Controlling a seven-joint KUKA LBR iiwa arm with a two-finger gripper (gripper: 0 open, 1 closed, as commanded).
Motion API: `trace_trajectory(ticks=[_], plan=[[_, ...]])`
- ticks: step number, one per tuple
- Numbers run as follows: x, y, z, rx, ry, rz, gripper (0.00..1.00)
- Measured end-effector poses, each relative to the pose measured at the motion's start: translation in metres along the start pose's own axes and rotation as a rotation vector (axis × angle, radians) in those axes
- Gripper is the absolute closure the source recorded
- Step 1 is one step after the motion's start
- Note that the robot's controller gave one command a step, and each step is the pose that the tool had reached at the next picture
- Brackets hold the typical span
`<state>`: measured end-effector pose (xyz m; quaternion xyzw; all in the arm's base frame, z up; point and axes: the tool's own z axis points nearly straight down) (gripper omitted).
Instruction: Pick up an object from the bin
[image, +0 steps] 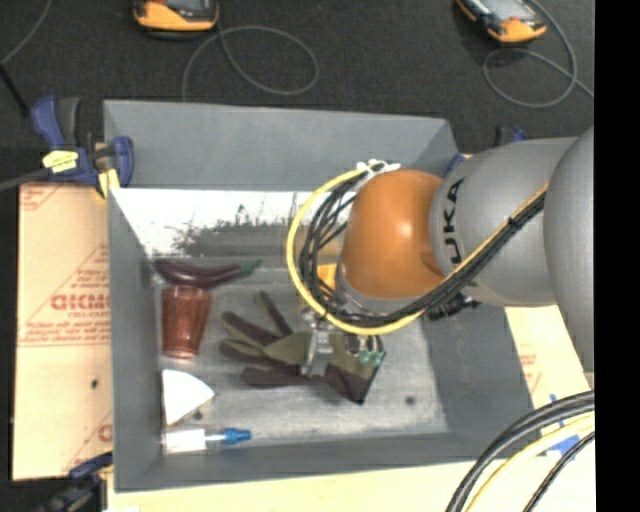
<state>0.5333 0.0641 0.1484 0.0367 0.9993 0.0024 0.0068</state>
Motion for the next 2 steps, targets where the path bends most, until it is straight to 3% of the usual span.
trace_trajectory(ticks=[2], plan=[[0.001, 0.000, -0.022, 0.000, 0.003, -0.001, 1.00]])
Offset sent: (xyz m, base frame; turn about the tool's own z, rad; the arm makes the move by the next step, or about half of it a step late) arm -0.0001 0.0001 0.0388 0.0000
